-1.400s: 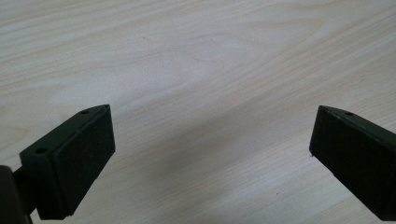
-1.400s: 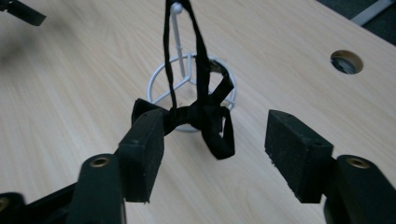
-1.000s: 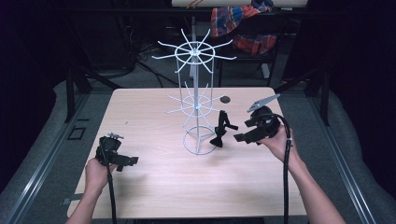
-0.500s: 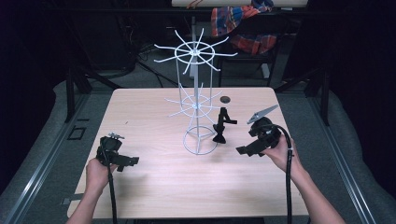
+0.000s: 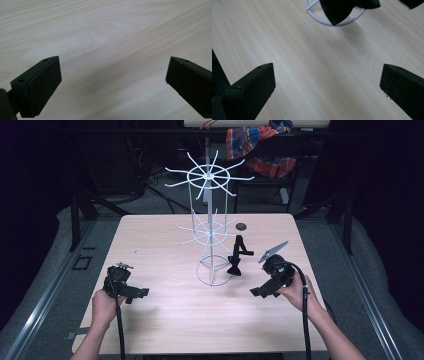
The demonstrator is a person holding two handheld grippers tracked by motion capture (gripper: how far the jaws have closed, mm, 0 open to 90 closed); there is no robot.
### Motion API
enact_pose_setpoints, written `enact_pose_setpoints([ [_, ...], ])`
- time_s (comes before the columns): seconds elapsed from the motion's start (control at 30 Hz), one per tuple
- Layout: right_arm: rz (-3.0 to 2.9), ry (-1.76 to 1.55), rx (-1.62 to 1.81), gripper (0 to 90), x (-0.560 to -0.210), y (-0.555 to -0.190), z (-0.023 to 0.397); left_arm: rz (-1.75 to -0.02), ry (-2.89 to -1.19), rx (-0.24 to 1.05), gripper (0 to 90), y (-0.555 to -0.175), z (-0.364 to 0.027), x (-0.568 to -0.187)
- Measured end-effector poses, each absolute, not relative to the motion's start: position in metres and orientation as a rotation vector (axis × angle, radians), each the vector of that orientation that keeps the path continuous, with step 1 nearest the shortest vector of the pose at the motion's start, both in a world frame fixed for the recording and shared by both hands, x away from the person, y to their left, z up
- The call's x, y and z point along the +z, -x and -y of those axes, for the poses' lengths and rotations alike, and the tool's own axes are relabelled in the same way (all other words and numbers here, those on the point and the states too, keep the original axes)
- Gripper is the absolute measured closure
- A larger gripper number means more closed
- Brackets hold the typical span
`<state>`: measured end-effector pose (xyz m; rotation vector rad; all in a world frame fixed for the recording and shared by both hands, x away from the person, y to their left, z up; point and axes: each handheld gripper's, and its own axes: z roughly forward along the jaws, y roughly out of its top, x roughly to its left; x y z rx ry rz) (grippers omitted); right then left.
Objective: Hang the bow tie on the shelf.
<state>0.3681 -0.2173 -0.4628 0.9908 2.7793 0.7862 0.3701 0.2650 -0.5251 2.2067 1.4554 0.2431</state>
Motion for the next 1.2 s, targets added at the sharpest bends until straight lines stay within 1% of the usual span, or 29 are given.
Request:
enact_pose_setpoints([
  [0.3, -2.799, -1.054, 0.723, 0.0, -0.488, -0.349, 0.226, -1.445, -2.218, 0.257, 0.0, -0.370, -0.265, -0.524],
  [0.67, -2.827, -1.115, 0.615, 0.2, -0.506, -0.319, 0.249, -1.448, -2.217, 0.257, 0.0, -0.369, -0.263, -0.524],
  [0.8, -2.808, -1.140, 0.550, 1.7, -0.509, -0.310, 0.261, -1.440, -2.227, 0.258, 0.0, -0.370, -0.262, -0.524],
  [0.97, -2.808, -1.173, 0.516, 1.9, -0.514, -0.310, 0.271, -1.438, -2.239, 0.256, 0.0, -0.371, -0.259, -0.525],
  [1.2, -2.824, -1.162, 0.488, 3.2, -0.518, -0.313, 0.269, -1.445, -2.249, 0.254, 0.0, -0.374, -0.259, -0.528],
])
